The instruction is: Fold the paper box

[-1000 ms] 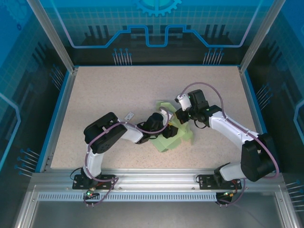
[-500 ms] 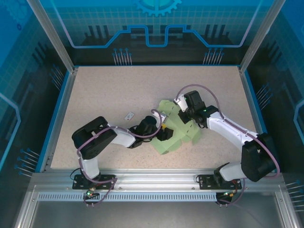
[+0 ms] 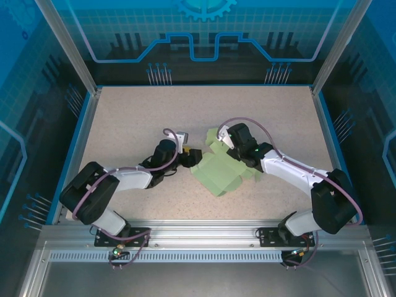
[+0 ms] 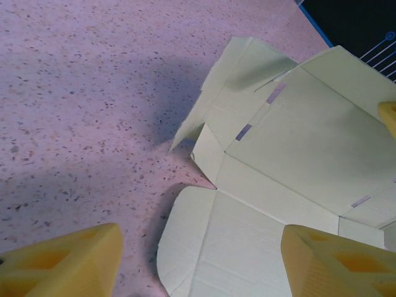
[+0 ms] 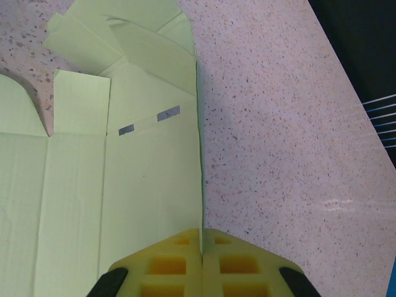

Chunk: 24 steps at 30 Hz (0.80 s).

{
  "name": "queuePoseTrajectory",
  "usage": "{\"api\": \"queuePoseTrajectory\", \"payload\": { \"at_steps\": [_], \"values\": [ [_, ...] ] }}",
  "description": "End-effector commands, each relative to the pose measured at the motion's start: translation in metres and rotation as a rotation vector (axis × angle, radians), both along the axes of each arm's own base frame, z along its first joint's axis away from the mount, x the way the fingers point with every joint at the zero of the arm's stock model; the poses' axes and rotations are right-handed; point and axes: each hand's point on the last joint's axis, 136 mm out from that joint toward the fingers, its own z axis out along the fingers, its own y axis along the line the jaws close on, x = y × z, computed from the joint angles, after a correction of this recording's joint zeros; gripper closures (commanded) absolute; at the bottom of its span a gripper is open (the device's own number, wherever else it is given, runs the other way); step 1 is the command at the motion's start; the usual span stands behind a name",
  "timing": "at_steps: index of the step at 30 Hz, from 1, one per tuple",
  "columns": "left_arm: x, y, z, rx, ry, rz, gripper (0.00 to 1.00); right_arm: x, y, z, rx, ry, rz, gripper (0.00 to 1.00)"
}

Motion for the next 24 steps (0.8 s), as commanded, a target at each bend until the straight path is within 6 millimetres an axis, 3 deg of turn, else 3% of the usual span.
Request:
{"api": "queuePoseTrajectory", "payload": {
  "at_steps": [1, 7, 11, 18, 24],
  "values": [
    [0.004, 0.002, 0.007, 0.049, -0.008, -0.005, 0.3, -0.001, 0.009, 0.0, 0.025, 0.03, 0.058, 0.96],
    [0.012, -0.008, 0.012, 0.118, -0.084, -0.081, 0.29, -0.008, 0.016, 0.011, 0.265, 0.205, 0.085, 0.97],
    [0.006, -0.026, 0.015, 0.129, -0.121, -0.203, 0.29, -0.012, 0.013, 0.015, 0.398, 0.315, 0.077, 0.97],
    [-0.007, -0.053, 0.013, 0.211, -0.135, -0.32, 0.31, -0.007, 0.007, 0.016, 0.444, 0.355, 0.053, 0.97],
    [0.004, -0.06, -0.001, 0.241, -0.106, -0.317, 0.3, -0.004, 0.006, 0.012, 0.442, 0.379, 0.046, 0.97]
  ]
}}
